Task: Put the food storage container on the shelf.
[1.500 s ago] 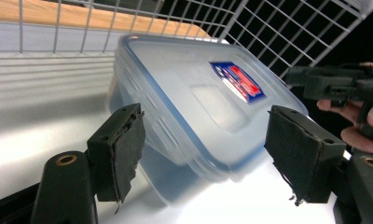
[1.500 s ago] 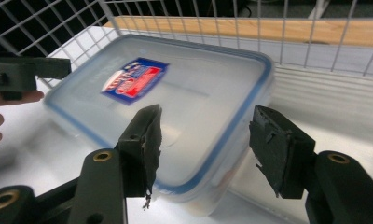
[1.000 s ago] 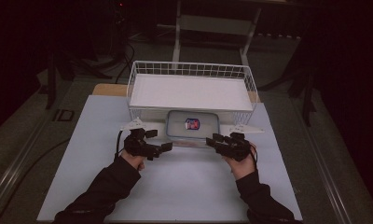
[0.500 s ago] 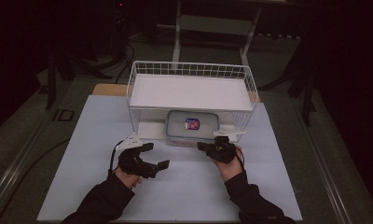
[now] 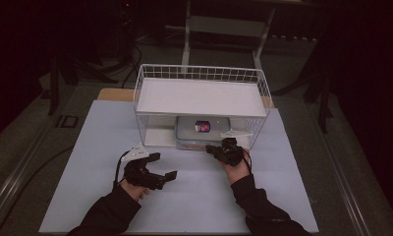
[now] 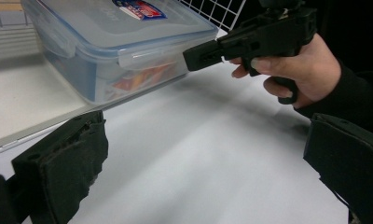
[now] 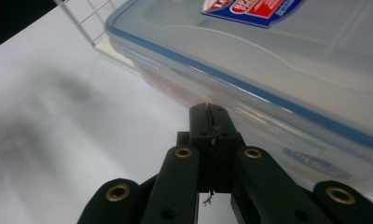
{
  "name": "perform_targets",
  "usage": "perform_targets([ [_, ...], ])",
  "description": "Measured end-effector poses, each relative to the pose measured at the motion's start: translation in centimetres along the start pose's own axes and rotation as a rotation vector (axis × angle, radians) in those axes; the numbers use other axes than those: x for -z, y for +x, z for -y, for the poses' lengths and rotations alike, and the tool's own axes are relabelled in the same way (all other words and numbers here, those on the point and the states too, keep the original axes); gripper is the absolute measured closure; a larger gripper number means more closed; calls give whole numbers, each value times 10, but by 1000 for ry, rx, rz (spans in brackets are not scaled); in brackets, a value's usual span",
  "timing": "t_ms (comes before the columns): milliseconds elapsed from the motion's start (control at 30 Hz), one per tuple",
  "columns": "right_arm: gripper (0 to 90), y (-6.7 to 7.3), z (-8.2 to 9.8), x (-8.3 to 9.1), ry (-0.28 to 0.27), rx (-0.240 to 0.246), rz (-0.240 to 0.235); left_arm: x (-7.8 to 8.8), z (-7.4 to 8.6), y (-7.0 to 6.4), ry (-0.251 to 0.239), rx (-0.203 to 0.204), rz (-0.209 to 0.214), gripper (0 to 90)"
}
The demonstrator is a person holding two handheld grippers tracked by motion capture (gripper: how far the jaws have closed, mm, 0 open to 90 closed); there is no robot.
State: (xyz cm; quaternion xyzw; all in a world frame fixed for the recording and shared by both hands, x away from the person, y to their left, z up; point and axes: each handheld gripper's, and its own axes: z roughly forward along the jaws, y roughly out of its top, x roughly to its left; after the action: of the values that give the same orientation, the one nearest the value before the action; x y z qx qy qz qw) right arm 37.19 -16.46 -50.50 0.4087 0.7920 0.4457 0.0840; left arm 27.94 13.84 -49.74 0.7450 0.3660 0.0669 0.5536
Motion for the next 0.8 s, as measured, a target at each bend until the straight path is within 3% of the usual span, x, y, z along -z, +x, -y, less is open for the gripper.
perform_targets([
  [233,899,-6,-8,-10,-18,-7,32,1,1,4,-11,2,-15,0],
  [667,899,-8,-26,-25,-33,-28,44,0,4,4,-2,-31,-31,0],
  [700,898,-9,-27,-26,-41,-9,54,0,4,5,-1,-29,-29,0],
  [800,899,-8,-30,-26,-34,-36,42,1,4,4,-4,-36,-30,0],
])
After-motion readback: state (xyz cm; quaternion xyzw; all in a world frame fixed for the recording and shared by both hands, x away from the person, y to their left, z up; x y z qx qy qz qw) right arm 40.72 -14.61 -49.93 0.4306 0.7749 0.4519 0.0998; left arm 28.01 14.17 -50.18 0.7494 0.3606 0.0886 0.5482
